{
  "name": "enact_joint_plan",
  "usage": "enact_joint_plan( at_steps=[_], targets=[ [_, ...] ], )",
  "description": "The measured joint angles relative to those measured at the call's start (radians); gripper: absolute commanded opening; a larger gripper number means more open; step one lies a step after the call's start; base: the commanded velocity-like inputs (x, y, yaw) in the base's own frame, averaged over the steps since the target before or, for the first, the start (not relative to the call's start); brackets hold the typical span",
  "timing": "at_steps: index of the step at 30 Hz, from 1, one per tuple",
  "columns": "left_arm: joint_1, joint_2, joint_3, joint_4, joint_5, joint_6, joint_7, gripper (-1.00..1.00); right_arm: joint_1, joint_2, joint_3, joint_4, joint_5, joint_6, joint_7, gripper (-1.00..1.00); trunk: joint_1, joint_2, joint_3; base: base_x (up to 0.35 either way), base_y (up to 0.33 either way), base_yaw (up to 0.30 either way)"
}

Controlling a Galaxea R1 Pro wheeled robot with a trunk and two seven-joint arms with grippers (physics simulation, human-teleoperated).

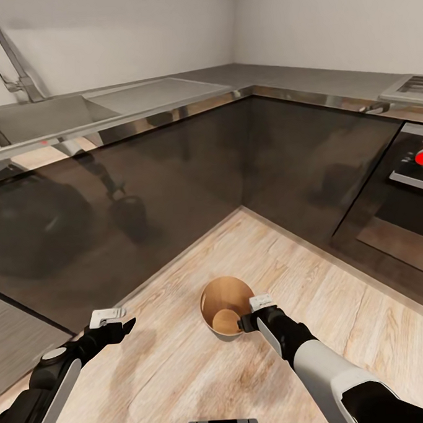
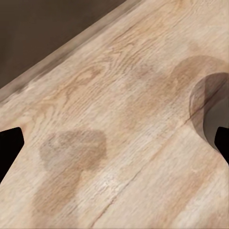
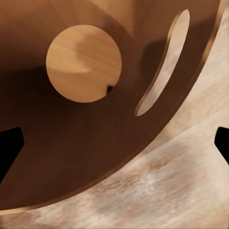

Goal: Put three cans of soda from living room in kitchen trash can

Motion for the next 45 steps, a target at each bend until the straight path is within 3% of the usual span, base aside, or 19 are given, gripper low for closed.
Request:
enact_joint_plan(
  at_steps=[17,18,28,45],
  targets=[
    [0.0,0.0,0.0,0.0,0.0,0.0,-0.001,1.0,0.0,-0.003,-0.001,-0.02,0.0,0.002,0.001,1.0,0.0,0.0,-0.014,0.0,0.0,0.0],
    [0.0,0.0,0.0,0.0,0.0,0.0,-0.001,1.0,0.0,-0.003,-0.001,-0.02,0.0,0.001,0.001,-1.0,0.0,0.0,-0.014,0.0,0.0,0.0],
    [0.0,0.0,0.0,-0.001,0.0,0.0,-0.002,1.0,0.0,-0.028,-0.005,-0.022,0.005,0.0,0.003,-1.0,0.0,0.0,-0.014,0.0,0.0,0.0],
    [0.001,0.0,0.0,-0.002,0.001,0.0,-0.001,1.0,0.0,-0.029,0.002,-0.023,0.005,0.0,0.003,-1.0,0.0,0.0,-0.014,0.0,0.0,0.0]
  ],
)
